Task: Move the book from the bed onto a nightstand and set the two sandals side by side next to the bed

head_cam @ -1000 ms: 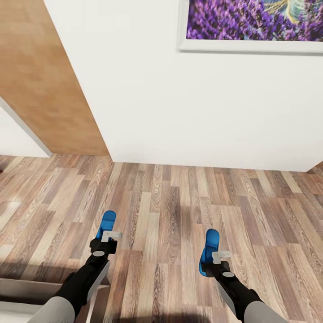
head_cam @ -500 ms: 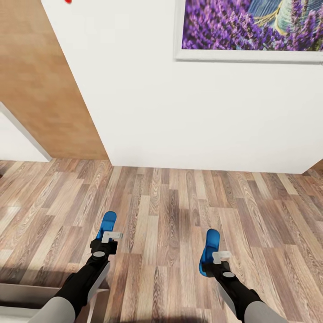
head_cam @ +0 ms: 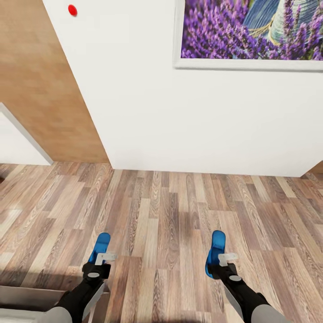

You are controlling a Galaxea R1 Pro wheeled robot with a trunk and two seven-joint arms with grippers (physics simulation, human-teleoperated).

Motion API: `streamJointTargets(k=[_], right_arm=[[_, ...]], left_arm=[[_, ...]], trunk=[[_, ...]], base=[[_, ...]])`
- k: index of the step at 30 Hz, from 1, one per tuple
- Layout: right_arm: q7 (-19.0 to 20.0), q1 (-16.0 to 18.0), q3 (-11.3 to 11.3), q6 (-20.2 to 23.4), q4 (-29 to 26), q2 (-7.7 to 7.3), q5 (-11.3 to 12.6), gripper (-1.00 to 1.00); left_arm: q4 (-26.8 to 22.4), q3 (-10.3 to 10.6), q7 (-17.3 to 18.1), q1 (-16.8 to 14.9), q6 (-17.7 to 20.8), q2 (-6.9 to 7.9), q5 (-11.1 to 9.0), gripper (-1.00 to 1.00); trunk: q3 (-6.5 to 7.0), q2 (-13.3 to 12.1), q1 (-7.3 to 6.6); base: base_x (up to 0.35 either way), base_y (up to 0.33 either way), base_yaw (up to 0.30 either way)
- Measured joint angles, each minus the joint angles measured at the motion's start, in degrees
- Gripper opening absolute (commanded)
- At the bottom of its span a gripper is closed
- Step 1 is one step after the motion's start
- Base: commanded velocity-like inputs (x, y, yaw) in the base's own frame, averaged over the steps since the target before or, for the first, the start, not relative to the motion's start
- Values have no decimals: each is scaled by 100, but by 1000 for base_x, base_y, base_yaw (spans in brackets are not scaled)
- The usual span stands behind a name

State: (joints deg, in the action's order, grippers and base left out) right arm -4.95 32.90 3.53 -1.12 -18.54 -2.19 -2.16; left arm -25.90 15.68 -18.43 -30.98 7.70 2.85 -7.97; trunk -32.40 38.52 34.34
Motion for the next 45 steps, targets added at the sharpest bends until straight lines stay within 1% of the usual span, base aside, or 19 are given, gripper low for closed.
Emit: streamJointTargets(k=[2, 4, 9, 18, 28, 31, 34, 39, 41, 45], right_arm=[[1, -16, 2, -107, 35, -12, 4, -100], [1, -24, 3, -163, 56, -18, 6, -100], [1, -31, -2, -222, 119, -34, 8, -100], [0, -32, -3, -245, 294, -43, 7, -100], [-1, -35, 3, -259, 434, -37, 8, -100], [-1, -38, 4, -329, 541, -35, 8, -100], [-1, -45, 5, -499, 655, -26, 8, -100], [0, -47, 11, -597, 713, -7, 2, -100], [0, -45, 9, -619, 727, -15, 1, -100], [0, -47, 11, -638, 737, -21, 3, -100]], left_arm=[[326, 0, 95, -1, -195, 0, -3, -100], [513, 1, 170, -3, -307, 0, 1, -100], [665, -6, 241, -4, -408, 0, 3, -100], [703, -25, 259, 2, -491, 0, 8, -100], [710, 12, 260, 8, -557, 4, 43, -100], [717, 14, 260, 10, -560, 2, 54, -100], [750, 15, 260, 12, -565, 1, 60, -100], [771, 16, 258, 14, -578, 0, 60, -100], [775, 13, 257, 17, -594, 0, 55, -100], [774, 13, 257, 23, -807, -14, 52, -100]], trunk=[[54, -80, -44], [109, -160, -88], [244, -361, -198], [487, -723, -396], [758, -1125, -616], [840, -1246, -682], [921, -1366, -748], [1057, -1568, -858], [1076, -1569, -859], [1112, -1569, -859]], base=[[0, 0, 0], [0, 0, 0], [0, 0, 0], [0, 0, 0], [0, 0, 0], [0, 0, 0], [0, 0, 0], [0, 0, 0], [0, 0, 0], [0, 0, 0]])
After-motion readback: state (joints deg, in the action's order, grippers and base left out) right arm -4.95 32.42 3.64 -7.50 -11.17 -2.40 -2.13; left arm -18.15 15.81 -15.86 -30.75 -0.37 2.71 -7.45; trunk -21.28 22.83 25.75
